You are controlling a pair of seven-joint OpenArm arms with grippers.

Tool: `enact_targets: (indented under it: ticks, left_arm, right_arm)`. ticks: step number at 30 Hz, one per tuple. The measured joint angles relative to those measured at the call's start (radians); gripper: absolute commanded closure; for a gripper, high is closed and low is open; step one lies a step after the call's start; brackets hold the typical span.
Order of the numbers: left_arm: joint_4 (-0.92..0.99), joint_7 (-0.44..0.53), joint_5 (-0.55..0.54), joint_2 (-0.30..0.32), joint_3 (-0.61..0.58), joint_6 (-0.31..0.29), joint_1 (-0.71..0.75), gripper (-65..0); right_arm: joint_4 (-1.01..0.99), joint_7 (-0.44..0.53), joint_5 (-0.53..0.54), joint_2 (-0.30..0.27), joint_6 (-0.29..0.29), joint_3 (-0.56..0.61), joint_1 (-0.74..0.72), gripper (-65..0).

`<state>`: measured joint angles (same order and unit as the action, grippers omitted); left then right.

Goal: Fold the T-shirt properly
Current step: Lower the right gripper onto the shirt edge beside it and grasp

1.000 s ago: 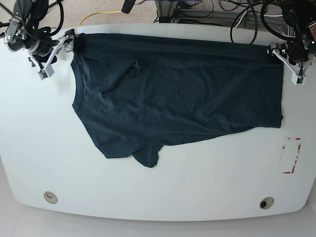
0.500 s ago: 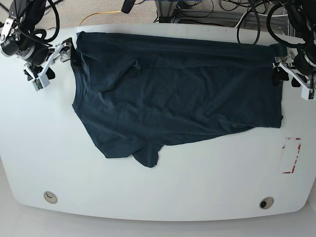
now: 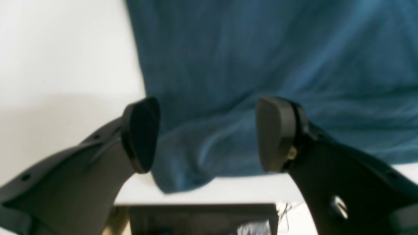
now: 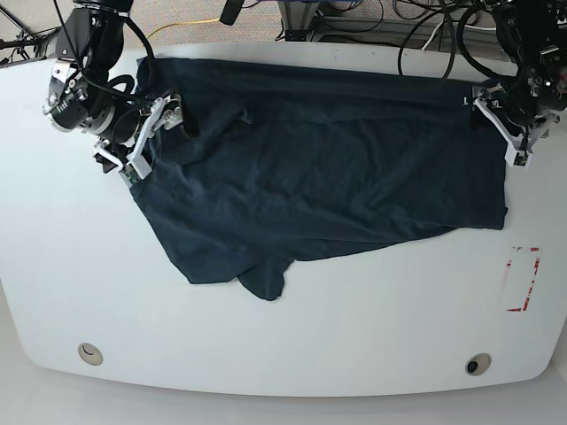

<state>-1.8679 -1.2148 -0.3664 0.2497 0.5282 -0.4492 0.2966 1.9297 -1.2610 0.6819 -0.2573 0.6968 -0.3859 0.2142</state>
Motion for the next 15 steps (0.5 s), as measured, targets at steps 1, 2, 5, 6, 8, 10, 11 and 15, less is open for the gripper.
enact_targets:
  ticks: [1,2,5,6,8,10,11,15]
  left_arm:
    - [0.009,-0.001,0.005,-0.001,0.0,0.0,0.004,-42.8]
    - [0.023,-0.001,0.009,-0.003,0.0,0.0,0.005,-42.8]
    - [0.065,0.0,0.016,-0.002,-0.02,0.0,0.003,-42.8]
    - [0.071,0.0,0.014,0.001,-0.029,0.0,0.005,-42.8]
    - [0.073,0.002,0.003,0.01,-0.035,0.0,0.008,-42.8]
    - [0.077,0.008,0.008,0.024,-0.037,0.0,0.011,-42.8]
    - [0.081,0.021,0.013,0.026,-0.037,0.0,0.012,-42.8]
    - [0.086,0.114,0.016,0.026,-0.069,0.0,0.039,-42.8]
  right_arm:
    - [-0.001,-0.001,-0.012,0.003,0.0,0.006,-0.003,-65.0]
    - [-0.005,-0.005,-0.024,0.008,0.0,0.014,-0.008,-65.0]
    - [-0.061,-0.016,-0.07,0.019,0.0,0.041,-0.061,-65.0]
    - [-0.081,-0.014,-0.074,0.021,-0.001,0.046,-0.079,-65.0]
    - [-0.121,0.007,-0.062,0.022,0.0,0.045,-0.093,-65.0]
    - [-0.161,0.011,-0.058,0.021,-0.001,0.045,-0.1,-61.2]
    - [-0.18,0.006,-0.068,0.021,-0.001,0.045,-0.103,-58.8]
    - [-0.234,0.008,-0.073,0.019,0.0,0.046,-0.128,-41.2]
